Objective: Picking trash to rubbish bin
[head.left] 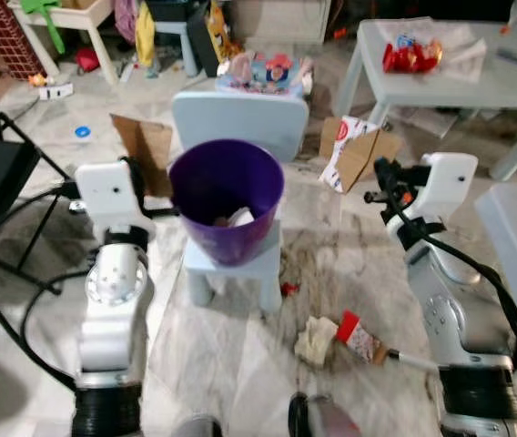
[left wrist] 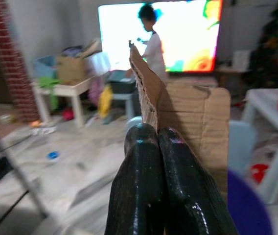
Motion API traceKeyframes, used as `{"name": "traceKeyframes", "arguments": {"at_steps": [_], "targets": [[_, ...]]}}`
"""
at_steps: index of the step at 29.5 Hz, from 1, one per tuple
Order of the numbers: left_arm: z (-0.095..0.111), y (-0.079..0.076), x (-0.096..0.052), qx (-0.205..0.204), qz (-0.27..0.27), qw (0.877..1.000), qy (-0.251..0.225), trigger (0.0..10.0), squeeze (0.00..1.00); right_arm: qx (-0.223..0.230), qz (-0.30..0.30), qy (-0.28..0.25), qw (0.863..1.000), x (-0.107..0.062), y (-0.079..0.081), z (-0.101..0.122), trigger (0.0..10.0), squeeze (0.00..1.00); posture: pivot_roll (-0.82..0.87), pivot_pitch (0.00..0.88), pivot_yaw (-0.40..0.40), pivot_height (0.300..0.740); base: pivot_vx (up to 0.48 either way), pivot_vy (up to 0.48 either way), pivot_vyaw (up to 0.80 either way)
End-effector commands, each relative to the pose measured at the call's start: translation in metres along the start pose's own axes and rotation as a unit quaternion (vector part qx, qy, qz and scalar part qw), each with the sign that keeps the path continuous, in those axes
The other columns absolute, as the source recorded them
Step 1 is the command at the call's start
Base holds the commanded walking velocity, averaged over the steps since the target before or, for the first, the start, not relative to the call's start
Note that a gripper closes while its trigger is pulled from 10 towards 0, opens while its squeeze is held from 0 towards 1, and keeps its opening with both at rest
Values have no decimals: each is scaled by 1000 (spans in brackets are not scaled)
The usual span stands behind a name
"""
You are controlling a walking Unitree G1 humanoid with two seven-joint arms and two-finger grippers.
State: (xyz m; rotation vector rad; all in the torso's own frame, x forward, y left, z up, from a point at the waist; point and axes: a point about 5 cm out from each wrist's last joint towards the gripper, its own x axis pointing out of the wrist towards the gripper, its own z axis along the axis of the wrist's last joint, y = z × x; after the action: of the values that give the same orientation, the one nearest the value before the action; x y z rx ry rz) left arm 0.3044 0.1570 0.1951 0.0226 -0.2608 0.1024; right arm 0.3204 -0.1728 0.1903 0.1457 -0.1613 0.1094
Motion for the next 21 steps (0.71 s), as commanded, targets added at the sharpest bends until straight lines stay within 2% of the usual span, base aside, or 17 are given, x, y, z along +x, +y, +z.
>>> {"name": "traceKeyframes", "arguments": {"at_steps": [1, 21], "targets": [[1, 7, 0, 7, 9, 1000, -3, 0, 0, 3, 9, -10, 1000, -1, 5, 3, 0, 0, 48, 212, -37, 740, 364, 0, 0], [0, 9, -1, 9, 13, 1000, 1, 0, 0, 1, 10, -8, 1000, -1, 6, 3, 0, 0, 48, 217, -40, 740, 375, 0, 0]]}}
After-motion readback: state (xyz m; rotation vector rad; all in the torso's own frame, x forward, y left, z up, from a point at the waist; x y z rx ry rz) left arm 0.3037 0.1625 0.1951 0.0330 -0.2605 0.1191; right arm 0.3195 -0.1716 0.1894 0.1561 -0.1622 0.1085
